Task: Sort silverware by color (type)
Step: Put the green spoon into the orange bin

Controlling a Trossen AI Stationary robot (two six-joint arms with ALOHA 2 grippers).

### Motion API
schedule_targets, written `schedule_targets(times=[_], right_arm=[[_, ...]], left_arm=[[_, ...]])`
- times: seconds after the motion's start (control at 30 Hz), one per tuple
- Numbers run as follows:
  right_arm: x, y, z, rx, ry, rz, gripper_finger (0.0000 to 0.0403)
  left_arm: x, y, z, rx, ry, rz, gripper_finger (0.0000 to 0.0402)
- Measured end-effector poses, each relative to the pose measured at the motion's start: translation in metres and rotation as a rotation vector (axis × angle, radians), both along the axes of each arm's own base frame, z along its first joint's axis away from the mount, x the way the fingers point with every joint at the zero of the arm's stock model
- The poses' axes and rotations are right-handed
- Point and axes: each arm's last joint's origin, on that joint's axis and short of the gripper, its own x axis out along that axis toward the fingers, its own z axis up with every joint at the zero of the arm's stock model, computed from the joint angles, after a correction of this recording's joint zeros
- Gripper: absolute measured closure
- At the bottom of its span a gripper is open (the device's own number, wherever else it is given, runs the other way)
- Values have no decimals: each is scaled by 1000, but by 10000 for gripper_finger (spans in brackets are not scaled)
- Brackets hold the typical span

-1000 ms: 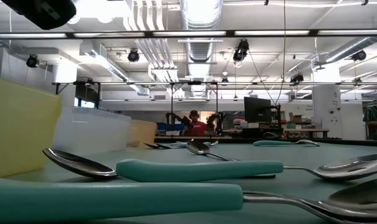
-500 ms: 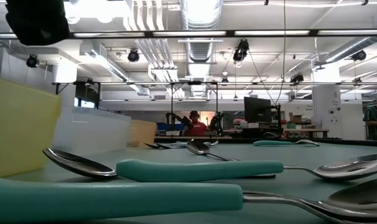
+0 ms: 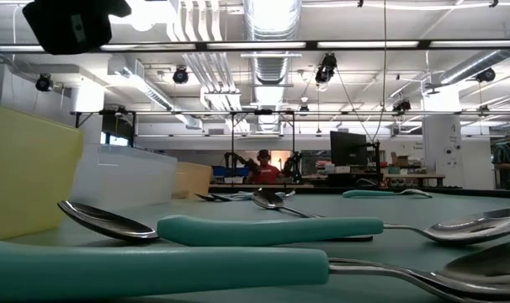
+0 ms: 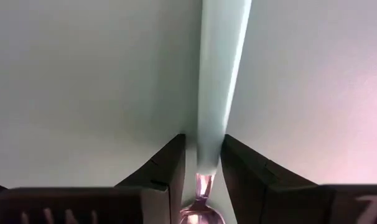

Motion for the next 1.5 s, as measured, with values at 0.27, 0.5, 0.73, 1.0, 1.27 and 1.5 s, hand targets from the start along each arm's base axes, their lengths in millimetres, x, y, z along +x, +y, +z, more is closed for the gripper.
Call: schedule_targets(times=[0.27,0.5,0.73,1.0,1.27,1.5], right_arm=[[1,2,-10,-23,22,-1,344],[9,-3,-4,18,44,-61,373],[36,-22,12,62,-40,-212,373],[85,-64,33,25,-238,-446,373],[144,-112,61,-27,-495,-722,373],[198,-156,96,90,-786,-897,373]], left_arm=[[0,1,1,19,-16,30,281],[2,2,1,46,-37,59,281],[5,8,1,161,-62,47,280],[3,23,11,561,-193,342,280],[-16,46,39,878,-254,694,280],[-34,88,57,832,-105,427,280]])
